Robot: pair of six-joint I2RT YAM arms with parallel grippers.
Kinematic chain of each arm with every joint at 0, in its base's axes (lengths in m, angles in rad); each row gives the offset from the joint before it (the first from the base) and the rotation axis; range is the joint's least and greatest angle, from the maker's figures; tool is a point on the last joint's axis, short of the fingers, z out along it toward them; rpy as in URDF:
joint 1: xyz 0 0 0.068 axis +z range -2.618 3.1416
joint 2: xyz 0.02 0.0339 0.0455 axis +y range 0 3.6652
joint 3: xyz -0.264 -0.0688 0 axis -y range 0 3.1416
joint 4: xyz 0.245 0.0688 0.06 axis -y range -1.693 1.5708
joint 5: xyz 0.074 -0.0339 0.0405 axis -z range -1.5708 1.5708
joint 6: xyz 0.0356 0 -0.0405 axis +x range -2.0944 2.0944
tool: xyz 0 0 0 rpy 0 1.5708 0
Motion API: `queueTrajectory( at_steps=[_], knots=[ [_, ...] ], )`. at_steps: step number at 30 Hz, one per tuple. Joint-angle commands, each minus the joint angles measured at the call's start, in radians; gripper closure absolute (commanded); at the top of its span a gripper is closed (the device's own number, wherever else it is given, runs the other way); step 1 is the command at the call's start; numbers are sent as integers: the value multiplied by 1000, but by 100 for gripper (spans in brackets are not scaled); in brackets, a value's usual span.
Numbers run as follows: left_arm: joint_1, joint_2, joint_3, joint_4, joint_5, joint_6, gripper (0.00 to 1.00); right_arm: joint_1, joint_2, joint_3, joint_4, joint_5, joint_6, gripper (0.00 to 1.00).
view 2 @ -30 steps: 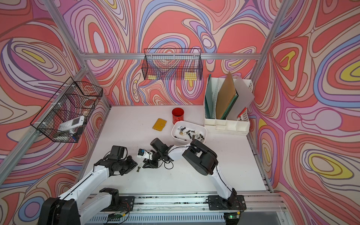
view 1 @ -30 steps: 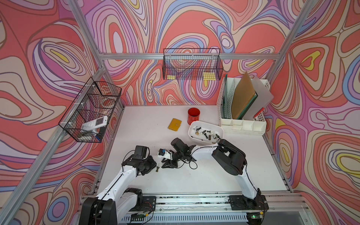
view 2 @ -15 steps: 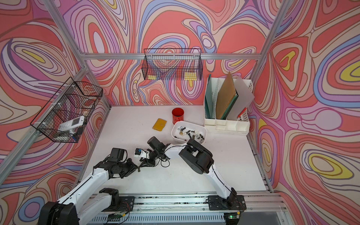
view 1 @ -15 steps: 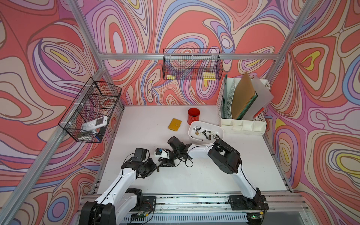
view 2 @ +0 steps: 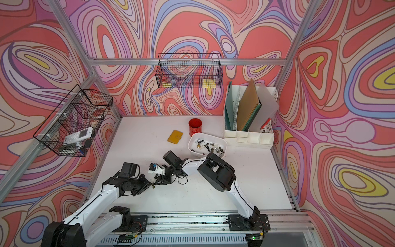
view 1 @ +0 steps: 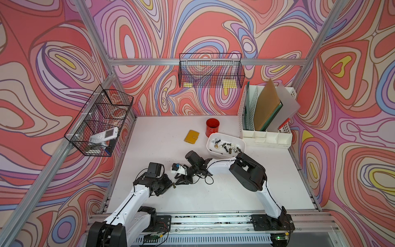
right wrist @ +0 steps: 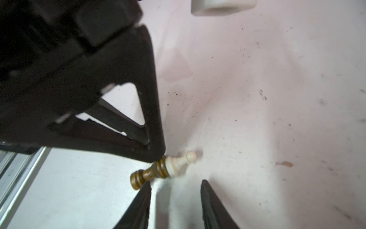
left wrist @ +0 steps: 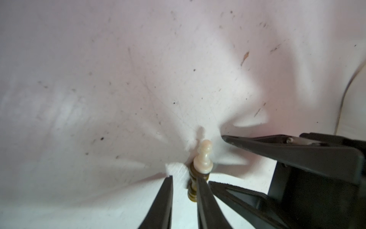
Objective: Put the chess pieces into the storage box
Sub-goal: Pick up the chess piece at the center of the board.
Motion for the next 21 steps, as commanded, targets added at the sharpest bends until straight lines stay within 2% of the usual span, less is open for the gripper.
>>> queueTrajectory(
  at_steps=[1,4,8,14,21],
  knots=[
    [-4,-24,12,12,-25,-32,73,9,-63,-69,32,78,125,56],
    [-2,-26,16,42,-29,-52,73,13,-100,-116,77,114,196,54],
    [-3,37,29,88,-15,-55,72,42,-123,-162,151,166,269,54],
    [-3,127,16,193,27,-84,72,108,-123,-193,222,267,306,54],
    [-3,109,-14,190,10,-90,74,133,-106,-210,281,408,356,54]
  ],
)
